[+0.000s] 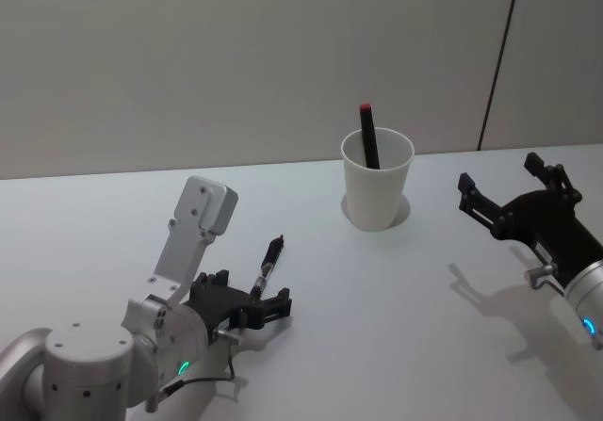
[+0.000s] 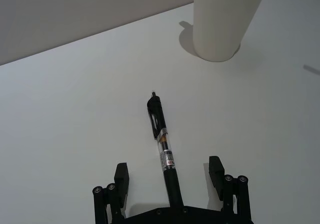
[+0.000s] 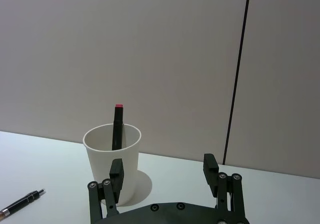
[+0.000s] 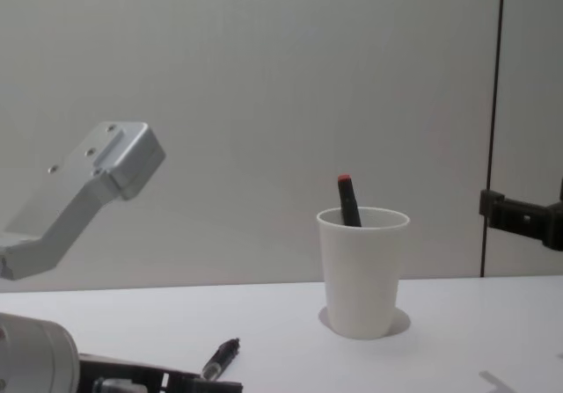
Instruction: Place the pen into the pen holder.
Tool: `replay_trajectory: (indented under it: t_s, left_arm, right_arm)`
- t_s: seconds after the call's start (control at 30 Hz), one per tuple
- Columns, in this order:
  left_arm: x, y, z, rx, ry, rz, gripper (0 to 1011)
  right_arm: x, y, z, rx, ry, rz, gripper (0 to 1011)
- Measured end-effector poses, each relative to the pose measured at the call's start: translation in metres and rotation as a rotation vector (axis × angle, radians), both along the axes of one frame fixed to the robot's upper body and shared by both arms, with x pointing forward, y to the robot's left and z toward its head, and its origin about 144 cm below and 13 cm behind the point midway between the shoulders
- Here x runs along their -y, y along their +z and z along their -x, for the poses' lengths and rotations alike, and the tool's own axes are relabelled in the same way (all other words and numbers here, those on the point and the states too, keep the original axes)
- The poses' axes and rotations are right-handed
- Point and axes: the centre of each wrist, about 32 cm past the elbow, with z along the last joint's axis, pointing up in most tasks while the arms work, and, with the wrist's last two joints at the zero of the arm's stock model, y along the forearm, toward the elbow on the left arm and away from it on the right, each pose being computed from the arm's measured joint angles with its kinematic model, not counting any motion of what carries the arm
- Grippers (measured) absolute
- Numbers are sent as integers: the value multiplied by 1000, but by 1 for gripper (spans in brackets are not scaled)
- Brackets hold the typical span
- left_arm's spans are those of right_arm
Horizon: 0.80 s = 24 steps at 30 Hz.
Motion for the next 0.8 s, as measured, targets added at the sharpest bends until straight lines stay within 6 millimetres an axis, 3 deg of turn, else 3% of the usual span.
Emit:
replay_trajectory:
  t_s: [0.8]
  left_arm:
    - [11, 3, 3, -5, 2, -9, 1001]
  right_arm:
    - [0, 0, 0, 0, 0, 0, 1002]
